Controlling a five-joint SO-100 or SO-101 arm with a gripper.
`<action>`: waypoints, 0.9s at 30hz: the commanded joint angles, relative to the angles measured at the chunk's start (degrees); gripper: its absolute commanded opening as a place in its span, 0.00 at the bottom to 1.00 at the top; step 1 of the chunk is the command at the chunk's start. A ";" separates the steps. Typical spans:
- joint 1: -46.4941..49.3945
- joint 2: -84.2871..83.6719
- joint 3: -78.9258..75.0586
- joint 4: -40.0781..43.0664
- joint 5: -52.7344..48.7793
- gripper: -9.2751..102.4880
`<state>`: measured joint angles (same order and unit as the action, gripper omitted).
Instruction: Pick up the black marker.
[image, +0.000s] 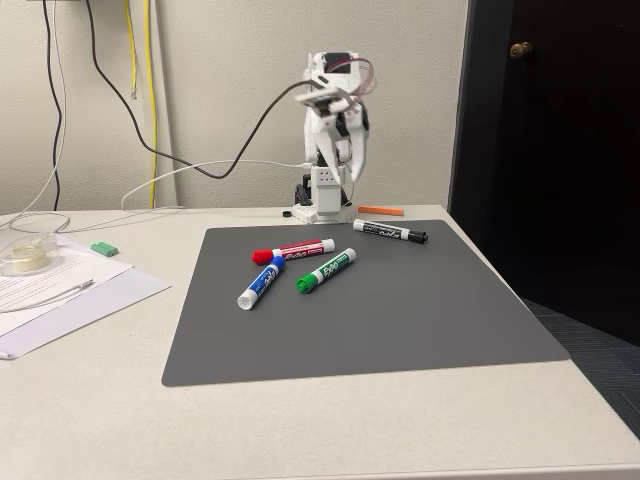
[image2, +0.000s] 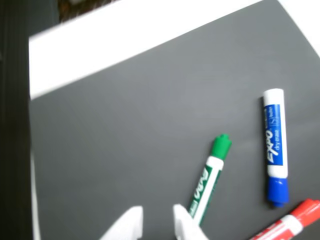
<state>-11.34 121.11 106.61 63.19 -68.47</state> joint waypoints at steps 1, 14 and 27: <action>-2.20 -1.05 -2.46 1.93 -6.50 0.16; -11.07 -0.44 4.31 -1.58 -23.38 0.17; -15.64 -0.09 4.31 10.37 -38.41 0.18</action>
<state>-26.19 119.09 111.18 72.07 -105.12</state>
